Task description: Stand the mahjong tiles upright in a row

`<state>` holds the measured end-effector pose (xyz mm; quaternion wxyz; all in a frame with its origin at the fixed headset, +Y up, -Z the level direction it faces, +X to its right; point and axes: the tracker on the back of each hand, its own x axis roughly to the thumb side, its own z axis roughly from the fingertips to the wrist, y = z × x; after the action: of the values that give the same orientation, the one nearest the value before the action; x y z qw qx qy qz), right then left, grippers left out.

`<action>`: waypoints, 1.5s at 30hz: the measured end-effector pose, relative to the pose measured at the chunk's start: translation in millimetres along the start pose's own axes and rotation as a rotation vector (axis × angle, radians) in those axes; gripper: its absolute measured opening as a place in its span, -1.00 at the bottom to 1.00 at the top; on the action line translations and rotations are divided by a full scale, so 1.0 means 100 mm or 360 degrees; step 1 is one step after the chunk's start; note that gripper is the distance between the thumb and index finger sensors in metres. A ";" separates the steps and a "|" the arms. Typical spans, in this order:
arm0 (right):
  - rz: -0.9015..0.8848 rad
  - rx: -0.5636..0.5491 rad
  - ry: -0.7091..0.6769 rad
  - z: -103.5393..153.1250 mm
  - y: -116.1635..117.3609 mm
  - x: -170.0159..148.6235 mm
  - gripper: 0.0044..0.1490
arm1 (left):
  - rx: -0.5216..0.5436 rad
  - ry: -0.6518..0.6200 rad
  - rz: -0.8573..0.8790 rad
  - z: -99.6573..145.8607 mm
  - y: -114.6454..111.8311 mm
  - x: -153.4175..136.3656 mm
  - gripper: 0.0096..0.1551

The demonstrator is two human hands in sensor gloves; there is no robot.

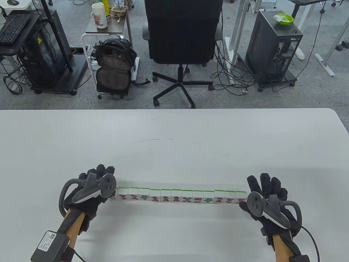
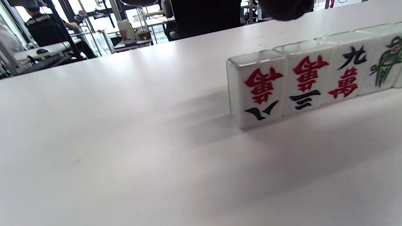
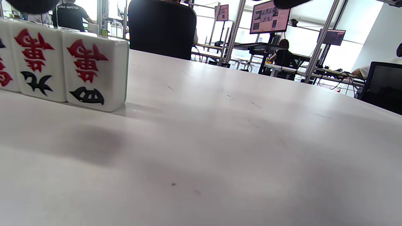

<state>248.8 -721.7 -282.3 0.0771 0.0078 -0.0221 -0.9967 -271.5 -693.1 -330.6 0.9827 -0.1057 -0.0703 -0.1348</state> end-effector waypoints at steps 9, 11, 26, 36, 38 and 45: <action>0.0079 -0.0065 0.0016 0.01 0.01 0.10 0.26 | 0.0301 0.0097 -0.0237 0.24 -0.02 0.17 0.14; 0.0081 -0.0056 0.0014 0.00 0.02 0.11 0.27 | 0.0357 0.0104 -0.0241 0.26 -0.05 0.19 0.15; 0.0064 -0.0034 0.0007 -0.01 0.03 0.13 0.29 | 0.0348 0.0152 -0.0144 0.25 -0.22 0.05 0.16; 0.0082 -0.0035 0.0001 -0.01 0.03 0.14 0.29 | 0.0330 0.0166 -0.0152 0.27 -0.21 0.05 0.16; 0.0081 -0.0032 0.0000 -0.01 0.03 0.14 0.29 | 0.0332 0.0169 -0.0145 0.27 -0.22 0.04 0.16; 0.0082 -0.0028 -0.0005 -0.01 0.04 0.15 0.29 | 0.0338 0.0172 -0.0137 0.27 -0.23 0.03 0.17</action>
<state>234.2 -727.7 -283.5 0.1029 0.0050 -0.0137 -0.9946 -277.9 -709.4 -299.3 0.9840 0.0094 -0.0355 -0.1743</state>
